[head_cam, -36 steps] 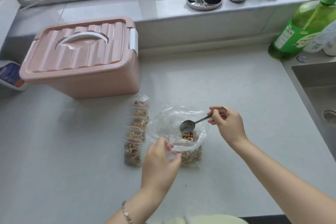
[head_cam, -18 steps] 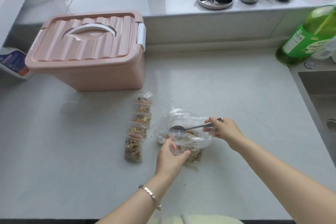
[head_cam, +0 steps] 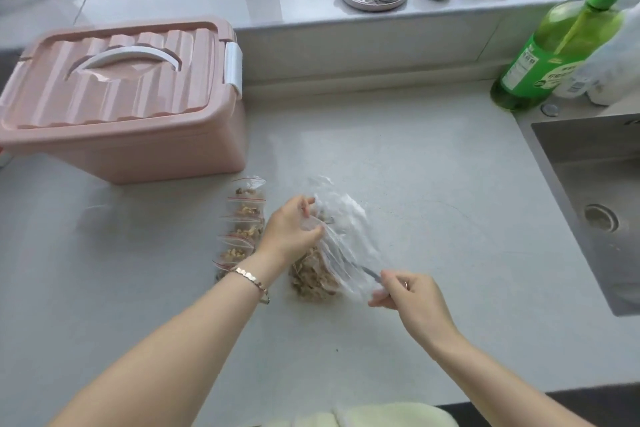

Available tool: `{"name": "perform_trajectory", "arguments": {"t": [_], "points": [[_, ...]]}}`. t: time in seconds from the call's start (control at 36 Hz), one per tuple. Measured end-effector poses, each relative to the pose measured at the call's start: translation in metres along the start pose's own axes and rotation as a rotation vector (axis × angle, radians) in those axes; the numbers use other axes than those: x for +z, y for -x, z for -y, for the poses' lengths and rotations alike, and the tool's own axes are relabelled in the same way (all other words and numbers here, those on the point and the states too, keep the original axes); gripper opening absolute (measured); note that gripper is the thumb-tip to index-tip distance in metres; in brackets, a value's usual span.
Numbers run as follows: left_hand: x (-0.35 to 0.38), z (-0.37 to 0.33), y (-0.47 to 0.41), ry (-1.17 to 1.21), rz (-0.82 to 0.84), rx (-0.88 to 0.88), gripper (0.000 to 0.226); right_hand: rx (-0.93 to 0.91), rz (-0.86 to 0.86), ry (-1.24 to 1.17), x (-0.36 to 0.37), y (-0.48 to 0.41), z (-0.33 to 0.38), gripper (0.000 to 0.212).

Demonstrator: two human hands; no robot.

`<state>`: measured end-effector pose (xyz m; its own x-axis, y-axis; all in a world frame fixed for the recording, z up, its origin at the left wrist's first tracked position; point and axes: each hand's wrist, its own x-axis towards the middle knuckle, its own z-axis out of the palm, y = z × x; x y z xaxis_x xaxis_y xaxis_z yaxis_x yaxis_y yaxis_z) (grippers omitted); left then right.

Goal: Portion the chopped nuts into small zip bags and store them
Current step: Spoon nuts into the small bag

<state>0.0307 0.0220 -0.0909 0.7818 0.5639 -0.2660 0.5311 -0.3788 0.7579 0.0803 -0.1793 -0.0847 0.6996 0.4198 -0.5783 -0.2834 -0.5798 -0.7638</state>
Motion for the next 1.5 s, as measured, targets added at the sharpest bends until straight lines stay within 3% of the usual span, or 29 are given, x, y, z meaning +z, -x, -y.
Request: {"name": "perform_trajectory", "arguments": {"t": [0.11,0.19,0.31,0.42,0.53,0.78,0.97,1.08,1.17,1.31,1.42,1.5], "points": [[0.002,0.001,0.019,-0.196,-0.017,0.456,0.021,-0.239,-0.113,0.275,-0.006,0.001,0.010,0.041],[0.010,0.008,0.034,-0.342,0.098,0.604,0.039,-0.378,-0.184,0.317,-0.008,-0.004,0.021,0.026],[0.021,0.023,0.048,-0.481,0.282,0.501,0.030,-0.492,-0.254,0.353,-0.015,-0.017,0.034,0.020],[0.026,0.033,0.059,-0.687,0.390,0.518,0.028,-0.571,-0.204,0.296,-0.021,-0.028,0.051,0.018],[0.031,0.044,0.066,-0.719,0.348,0.571,0.054,-0.505,-0.148,0.219,-0.025,-0.045,0.056,0.025],[0.019,0.062,0.081,-0.772,0.217,0.545,0.050,-0.378,-0.130,0.172,-0.034,-0.042,0.033,0.028],[0.011,0.067,0.102,-0.489,-0.015,0.289,0.028,-0.234,-0.143,0.021,-0.020,-0.027,0.008,0.031],[0.011,0.057,0.108,-0.214,0.069,-0.055,0.019,-0.229,-0.170,-0.003,-0.008,-0.017,0.001,0.032],[0.015,0.057,0.107,-0.142,0.094,-0.100,0.032,-0.179,-0.165,-0.106,-0.003,-0.011,-0.004,0.030],[0.020,0.058,0.106,-0.130,0.094,-0.136,0.019,-0.079,-0.086,-0.201,0.009,-0.008,-0.013,0.029],[0.016,0.056,0.106,-0.110,0.080,-0.139,0.035,0.003,-0.049,-0.302,0.008,-0.007,-0.014,0.029],[0.007,0.045,0.110,-0.087,0.013,-0.121,0.030,0.058,-0.034,-0.354,0.002,-0.008,-0.015,0.030]]}}
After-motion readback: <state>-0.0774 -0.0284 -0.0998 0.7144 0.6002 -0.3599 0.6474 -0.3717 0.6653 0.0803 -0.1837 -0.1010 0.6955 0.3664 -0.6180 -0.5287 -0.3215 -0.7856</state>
